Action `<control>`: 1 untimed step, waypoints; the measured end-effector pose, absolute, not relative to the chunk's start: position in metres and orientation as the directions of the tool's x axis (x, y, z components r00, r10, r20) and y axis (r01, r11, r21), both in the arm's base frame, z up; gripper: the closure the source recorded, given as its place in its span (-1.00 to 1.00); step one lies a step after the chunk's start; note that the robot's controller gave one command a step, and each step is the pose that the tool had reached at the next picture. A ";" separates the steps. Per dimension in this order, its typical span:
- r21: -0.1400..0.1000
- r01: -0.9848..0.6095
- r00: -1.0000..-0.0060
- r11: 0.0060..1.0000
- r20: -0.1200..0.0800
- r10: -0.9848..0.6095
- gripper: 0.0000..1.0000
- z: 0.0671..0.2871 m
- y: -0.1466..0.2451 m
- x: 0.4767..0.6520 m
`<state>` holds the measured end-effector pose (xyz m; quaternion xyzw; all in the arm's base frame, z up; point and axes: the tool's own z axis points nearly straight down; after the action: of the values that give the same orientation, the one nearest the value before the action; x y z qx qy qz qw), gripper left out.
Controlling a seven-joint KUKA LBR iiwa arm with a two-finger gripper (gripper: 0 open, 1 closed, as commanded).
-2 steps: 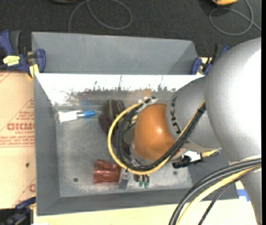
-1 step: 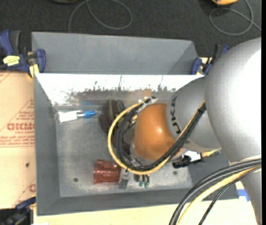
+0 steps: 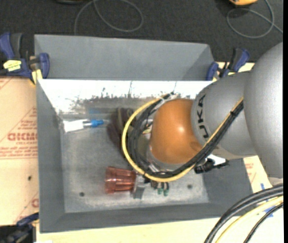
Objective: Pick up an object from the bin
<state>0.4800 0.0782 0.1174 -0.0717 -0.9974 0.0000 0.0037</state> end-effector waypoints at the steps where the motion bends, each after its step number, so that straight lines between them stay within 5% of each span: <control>1: 0.002 0.139 -0.990 0.990 -0.004 0.139 1.00 0.155 0.082 0.484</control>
Offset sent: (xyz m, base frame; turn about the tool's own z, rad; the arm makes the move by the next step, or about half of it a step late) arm -0.0010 0.0063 0.0939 -0.0023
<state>0.4835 0.0817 0.1553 -0.0699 -0.9976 -0.0010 -0.0023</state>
